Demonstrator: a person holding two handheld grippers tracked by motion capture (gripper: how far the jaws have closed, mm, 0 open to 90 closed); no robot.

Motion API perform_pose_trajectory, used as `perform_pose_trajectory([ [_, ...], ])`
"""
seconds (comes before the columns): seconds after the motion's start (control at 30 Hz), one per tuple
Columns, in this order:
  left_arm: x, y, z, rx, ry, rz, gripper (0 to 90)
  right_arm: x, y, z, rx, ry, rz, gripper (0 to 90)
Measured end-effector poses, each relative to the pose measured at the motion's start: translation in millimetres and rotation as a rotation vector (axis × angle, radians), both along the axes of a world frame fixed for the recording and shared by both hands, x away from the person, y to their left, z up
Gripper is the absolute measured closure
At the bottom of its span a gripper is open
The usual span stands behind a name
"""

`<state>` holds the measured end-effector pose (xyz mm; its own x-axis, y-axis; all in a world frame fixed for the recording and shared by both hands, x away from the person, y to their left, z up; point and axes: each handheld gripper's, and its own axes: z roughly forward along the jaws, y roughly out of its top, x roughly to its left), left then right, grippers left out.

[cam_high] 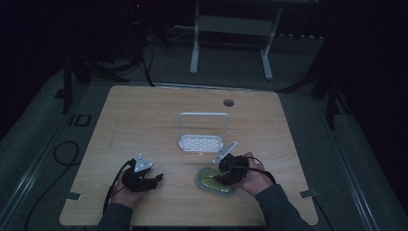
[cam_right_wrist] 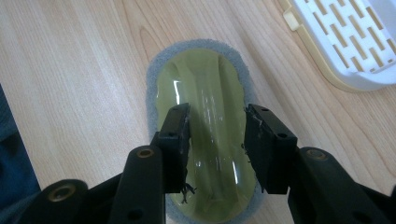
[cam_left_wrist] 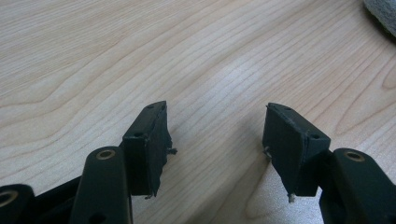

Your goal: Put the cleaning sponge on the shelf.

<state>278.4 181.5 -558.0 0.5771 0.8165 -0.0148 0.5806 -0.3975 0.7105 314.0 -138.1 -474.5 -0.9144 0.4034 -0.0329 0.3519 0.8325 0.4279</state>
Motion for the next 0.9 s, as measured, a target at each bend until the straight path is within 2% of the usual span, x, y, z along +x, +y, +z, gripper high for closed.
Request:
perform_pose_trajectory([
  [0.7, 0.2, -0.3, -0.2, -0.004, -0.001, -0.002, 40.6, 6.7, 14.1, 0.8, -0.102, 0.075, 0.048, 58.5],
  [0.9, 0.2, -0.4, -0.2, -0.002, -0.001, -0.002, 40.5, 9.8, 16.5, 1.1, -0.118, 0.091, 0.06, 59.1],
])
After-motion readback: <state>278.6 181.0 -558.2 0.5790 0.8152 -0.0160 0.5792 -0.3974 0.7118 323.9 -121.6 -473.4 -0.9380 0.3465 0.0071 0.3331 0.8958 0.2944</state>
